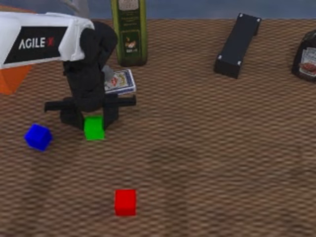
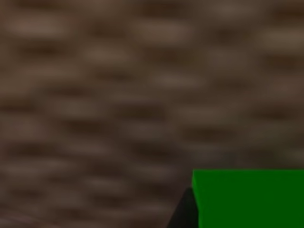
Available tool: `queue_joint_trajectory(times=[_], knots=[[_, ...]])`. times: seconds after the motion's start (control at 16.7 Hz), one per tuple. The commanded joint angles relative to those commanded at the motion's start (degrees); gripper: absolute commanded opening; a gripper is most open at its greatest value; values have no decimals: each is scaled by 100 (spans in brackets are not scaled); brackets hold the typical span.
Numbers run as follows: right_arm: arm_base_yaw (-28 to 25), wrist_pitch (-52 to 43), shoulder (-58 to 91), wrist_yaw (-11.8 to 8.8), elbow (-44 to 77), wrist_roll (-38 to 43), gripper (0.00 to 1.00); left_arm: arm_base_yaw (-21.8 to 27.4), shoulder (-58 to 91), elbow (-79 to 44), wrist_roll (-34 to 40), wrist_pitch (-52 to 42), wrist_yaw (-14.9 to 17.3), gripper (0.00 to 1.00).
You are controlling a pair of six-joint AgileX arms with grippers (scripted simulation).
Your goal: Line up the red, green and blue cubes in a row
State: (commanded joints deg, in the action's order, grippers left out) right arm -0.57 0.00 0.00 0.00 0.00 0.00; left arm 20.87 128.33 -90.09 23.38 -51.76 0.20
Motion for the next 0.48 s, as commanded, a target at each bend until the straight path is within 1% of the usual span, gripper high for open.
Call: queue_joint_trajectory(times=[0.06, 0.12, 0.48], knots=[[0, 0, 0, 0, 0, 0, 100, 0, 0, 0, 0, 0, 0, 2], [0, 0, 0, 0, 0, 0, 100, 0, 0, 0, 0, 0, 0, 0], [0, 0, 0, 0, 0, 0, 100, 0, 0, 0, 0, 0, 0, 0]])
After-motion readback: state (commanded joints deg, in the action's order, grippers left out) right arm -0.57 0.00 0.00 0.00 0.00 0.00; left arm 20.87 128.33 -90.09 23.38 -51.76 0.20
